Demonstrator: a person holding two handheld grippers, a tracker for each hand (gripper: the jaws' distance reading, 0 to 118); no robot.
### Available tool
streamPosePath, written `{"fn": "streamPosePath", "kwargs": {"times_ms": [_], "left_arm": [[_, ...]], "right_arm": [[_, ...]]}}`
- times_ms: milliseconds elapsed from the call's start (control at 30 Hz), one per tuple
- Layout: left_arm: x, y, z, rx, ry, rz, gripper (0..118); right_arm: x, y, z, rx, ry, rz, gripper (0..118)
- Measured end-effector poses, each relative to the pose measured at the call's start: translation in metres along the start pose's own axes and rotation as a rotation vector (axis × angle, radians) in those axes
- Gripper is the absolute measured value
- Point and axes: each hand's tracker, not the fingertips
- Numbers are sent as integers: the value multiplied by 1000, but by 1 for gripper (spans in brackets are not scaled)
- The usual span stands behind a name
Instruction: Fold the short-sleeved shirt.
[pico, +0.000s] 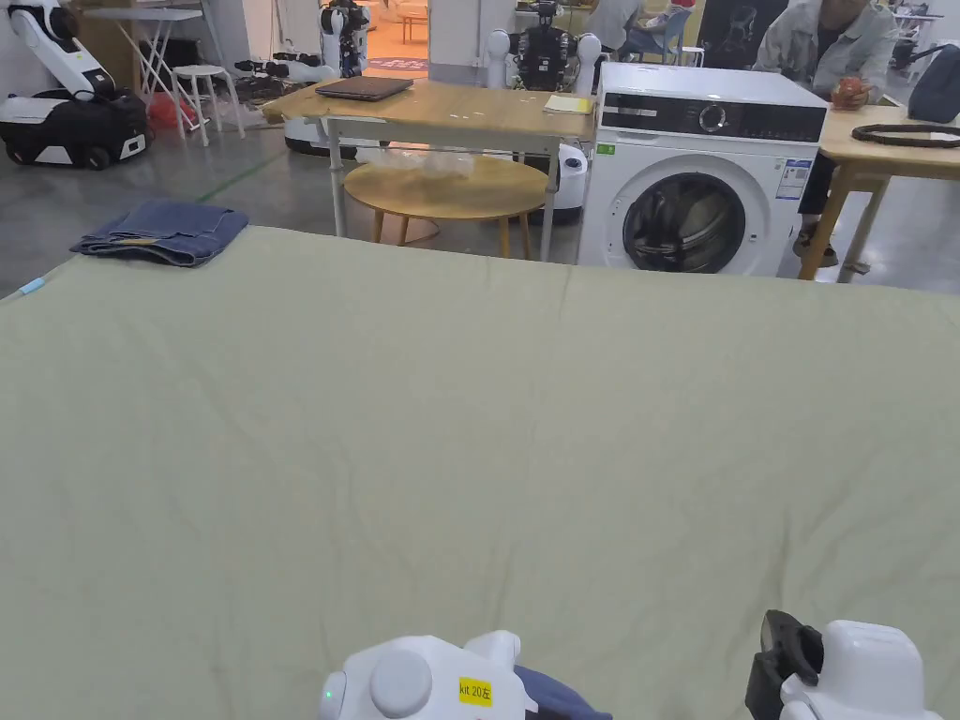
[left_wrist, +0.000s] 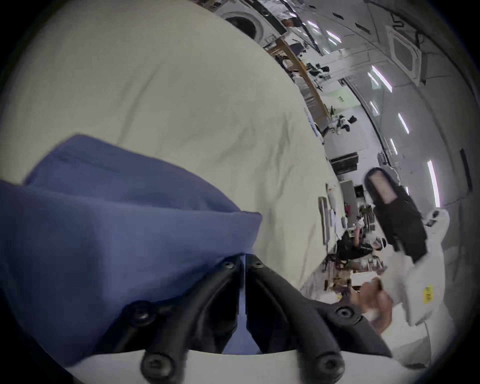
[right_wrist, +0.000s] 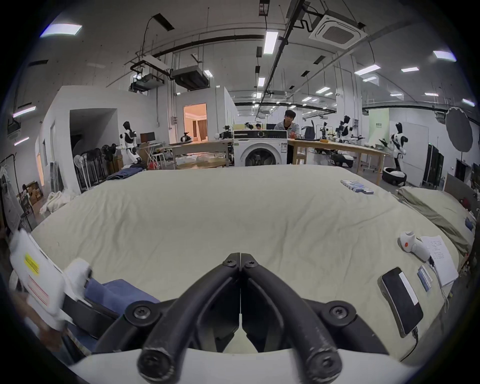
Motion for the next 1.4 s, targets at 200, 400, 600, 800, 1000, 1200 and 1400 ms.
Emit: {"fn": "streamPosePath", "kwargs": {"times_ms": [200,400,600,800,1000,1200,1400], "left_arm": [[7,-3,3,11,30,-60,0],[28,3,56,171,54,-204,0],[33,-1,128,593,315,-399,0],[27,-17,171,1013,604,-537,0],[25,-25,185,1238,745,-602,0],[20,-26,195,1202,722,-545,0],[5,-32,201,1160,715,-517,0]], "right_arm": [[0,-1,0,12,0,-2,0],[-8,2,-4,39,2,1,0],[-20,13,-8,94,-7,12,0],[-29,26,-3,182,-13,11,0],[-41,38,4,270,-31,15,0],[-46,40,16,228,10,42,0],[-70,-12,37,3,166,100,0]]}}
